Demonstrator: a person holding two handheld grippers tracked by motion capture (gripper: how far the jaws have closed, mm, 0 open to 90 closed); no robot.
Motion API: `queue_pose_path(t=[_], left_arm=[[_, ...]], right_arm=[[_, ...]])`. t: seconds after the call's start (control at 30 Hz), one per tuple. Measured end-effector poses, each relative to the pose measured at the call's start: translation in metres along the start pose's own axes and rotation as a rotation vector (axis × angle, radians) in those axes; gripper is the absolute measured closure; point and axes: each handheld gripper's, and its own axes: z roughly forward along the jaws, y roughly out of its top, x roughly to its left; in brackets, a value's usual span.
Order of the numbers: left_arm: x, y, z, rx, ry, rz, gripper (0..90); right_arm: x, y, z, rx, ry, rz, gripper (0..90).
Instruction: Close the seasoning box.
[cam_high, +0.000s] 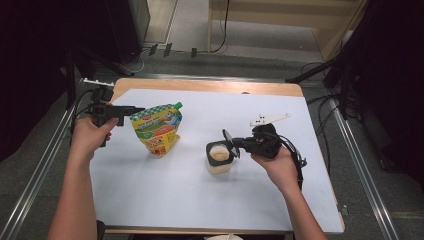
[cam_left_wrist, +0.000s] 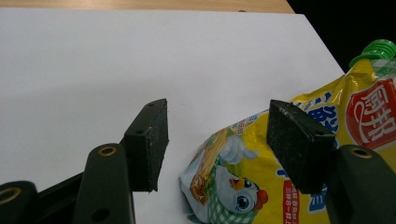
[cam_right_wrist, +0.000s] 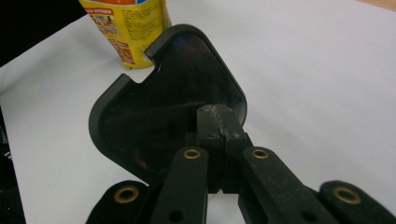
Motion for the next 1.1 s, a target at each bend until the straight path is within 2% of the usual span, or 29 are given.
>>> queue_pose_path(t=[0.17,0.57,0.7,0.97,1.1], left_arm=[[0.0,0.0,0.001,0.002,0.002,0.0,39.8],[0.001,0.0,0.0,-0.005,0.005,-0.006,39.8],[0.001,-0.001,-0.001,-0.005,0.004,-0.004,39.8],[0.001,0.0,0.001,-0.003,0.006,-0.005,39.8],[0.001,-0.001,0.002,0.003,0.007,-0.004,39.7]], right_arm=[[0.008,0.002,0.003,-0.007,0.02,-0.026,90.0],[0.023,0.0,0.021,0.043,0.047,-0.06,90.0],[0.024,-0.003,0.029,0.059,0.062,-0.069,90.0],[0.024,-0.003,0.028,0.058,0.057,-0.077,89.8],[0.022,-0.002,0.026,0.047,0.055,-0.07,85.2]])
